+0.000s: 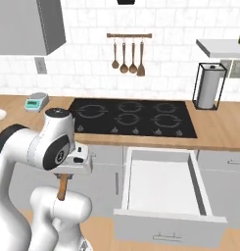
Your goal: Pick up the knife from the drawer and place it on the cutting board. Then place the meat from the plate to the cutting board.
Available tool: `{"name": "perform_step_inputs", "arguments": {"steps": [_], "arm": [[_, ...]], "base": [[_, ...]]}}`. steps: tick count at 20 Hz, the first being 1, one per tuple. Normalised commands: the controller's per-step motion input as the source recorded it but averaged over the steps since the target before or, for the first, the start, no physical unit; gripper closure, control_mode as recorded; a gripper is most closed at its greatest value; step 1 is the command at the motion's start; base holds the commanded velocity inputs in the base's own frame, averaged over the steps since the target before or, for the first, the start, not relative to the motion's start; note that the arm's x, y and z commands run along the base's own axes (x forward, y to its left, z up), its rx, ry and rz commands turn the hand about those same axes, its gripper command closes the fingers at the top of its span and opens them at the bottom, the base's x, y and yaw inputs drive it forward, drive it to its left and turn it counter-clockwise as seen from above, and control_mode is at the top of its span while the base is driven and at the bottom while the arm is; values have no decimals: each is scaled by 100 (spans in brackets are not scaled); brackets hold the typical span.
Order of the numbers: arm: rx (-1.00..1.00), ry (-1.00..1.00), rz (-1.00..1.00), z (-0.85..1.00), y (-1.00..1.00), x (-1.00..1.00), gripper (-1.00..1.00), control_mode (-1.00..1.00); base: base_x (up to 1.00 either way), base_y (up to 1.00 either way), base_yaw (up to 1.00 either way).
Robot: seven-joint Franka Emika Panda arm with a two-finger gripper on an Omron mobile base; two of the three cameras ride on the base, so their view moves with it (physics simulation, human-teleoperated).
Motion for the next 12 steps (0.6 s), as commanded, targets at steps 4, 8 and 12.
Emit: {"name": "perform_step_inputs", "arguments": {"steps": [4, 8, 12], "arm": [[0, 0, 0, 0, 0, 0, 100, 100], [0, 0, 0, 0, 0, 0, 100, 100], [0, 0, 0, 0, 0, 0, 100, 100]], "base": [[-54, -19, -37], [-8, -35, -25], [18, -63, -10]]}}
